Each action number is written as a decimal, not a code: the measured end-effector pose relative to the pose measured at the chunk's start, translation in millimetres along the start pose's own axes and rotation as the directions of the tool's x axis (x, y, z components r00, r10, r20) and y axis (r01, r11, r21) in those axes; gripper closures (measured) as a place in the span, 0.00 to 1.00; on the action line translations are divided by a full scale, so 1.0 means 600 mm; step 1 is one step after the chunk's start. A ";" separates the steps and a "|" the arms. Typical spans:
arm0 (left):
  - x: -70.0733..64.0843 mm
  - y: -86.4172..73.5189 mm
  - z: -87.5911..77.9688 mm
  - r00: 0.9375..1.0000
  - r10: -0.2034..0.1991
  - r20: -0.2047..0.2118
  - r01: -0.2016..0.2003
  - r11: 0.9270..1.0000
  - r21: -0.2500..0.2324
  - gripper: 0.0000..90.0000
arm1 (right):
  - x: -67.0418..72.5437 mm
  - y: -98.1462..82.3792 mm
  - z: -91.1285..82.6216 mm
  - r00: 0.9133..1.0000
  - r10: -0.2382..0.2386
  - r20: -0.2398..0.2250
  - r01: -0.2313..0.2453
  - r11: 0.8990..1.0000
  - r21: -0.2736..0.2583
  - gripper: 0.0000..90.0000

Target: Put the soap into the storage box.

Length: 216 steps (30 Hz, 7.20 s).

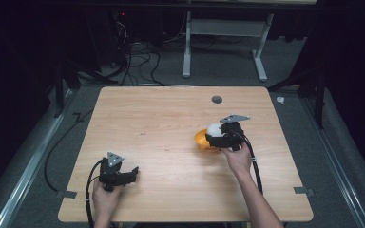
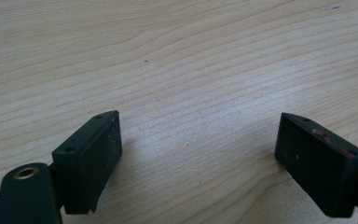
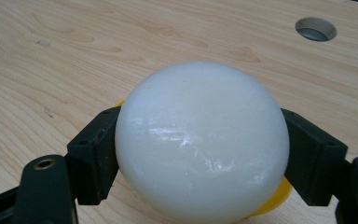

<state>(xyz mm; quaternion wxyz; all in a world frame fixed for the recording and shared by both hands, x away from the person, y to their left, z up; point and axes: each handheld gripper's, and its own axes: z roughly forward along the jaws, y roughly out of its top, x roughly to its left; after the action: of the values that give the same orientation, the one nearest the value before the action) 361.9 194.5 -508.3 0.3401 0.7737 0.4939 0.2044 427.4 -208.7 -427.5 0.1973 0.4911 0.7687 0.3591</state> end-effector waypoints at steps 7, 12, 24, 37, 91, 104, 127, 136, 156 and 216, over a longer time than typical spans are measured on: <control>0.000 0.000 0.000 1.000 0.000 0.000 0.000 1.000 0.000 0.17 | 0.004 0.002 0.013 1.000 -0.005 -0.007 0.005 1.000 0.011 0.26; 0.000 0.000 0.000 1.000 0.000 0.000 0.000 1.000 0.000 0.17 | 0.005 0.001 0.017 1.000 0.002 -0.006 -0.001 1.000 0.019 0.26; 0.000 0.000 0.000 1.000 0.000 0.001 0.000 1.000 0.000 0.17 | 0.006 -0.002 0.038 1.000 0.009 -0.008 -0.008 0.999 0.044 0.26; 0.000 0.000 0.000 1.000 0.000 0.001 0.000 1.000 0.000 0.17 | 0.009 -0.005 0.054 1.000 -0.002 0.027 0.000 0.997 0.072 0.26; 0.000 0.000 0.000 1.000 0.000 0.001 0.000 1.000 0.001 0.17 | -0.003 -0.005 0.009 1.000 0.012 0.018 -0.012 1.000 0.028 0.28; 0.000 0.000 0.000 1.000 -0.001 0.001 0.001 1.000 -0.001 0.17 | -0.011 -0.019 -0.014 0.999 0.017 0.050 -0.018 1.000 0.008 0.29; 0.000 0.000 0.000 1.000 0.000 0.000 0.000 1.000 0.000 0.17 | -0.035 -0.047 -0.066 0.996 0.063 0.063 -0.060 0.997 -0.055 0.31; 0.000 0.000 0.000 1.000 0.000 0.000 0.000 1.000 0.000 0.17 | -0.038 -0.061 -0.084 0.995 0.075 0.067 -0.070 0.995 -0.074 0.31; 0.000 0.000 0.000 1.000 0.000 0.000 0.000 1.000 0.001 0.17 | -0.041 -0.092 -0.105 0.993 0.098 0.071 -0.091 0.992 -0.089 0.32; 0.000 0.000 0.000 1.000 0.001 0.000 -0.001 1.000 0.002 0.17 | -0.011 -0.173 -0.038 0.991 0.082 0.102 -0.085 0.996 0.023 0.32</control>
<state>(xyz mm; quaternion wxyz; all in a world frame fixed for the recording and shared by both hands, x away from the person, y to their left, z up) 361.8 194.4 -508.2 0.3393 0.7742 0.4937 0.2042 351.4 -249.6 -490.2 0.2138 0.5432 0.7414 0.3311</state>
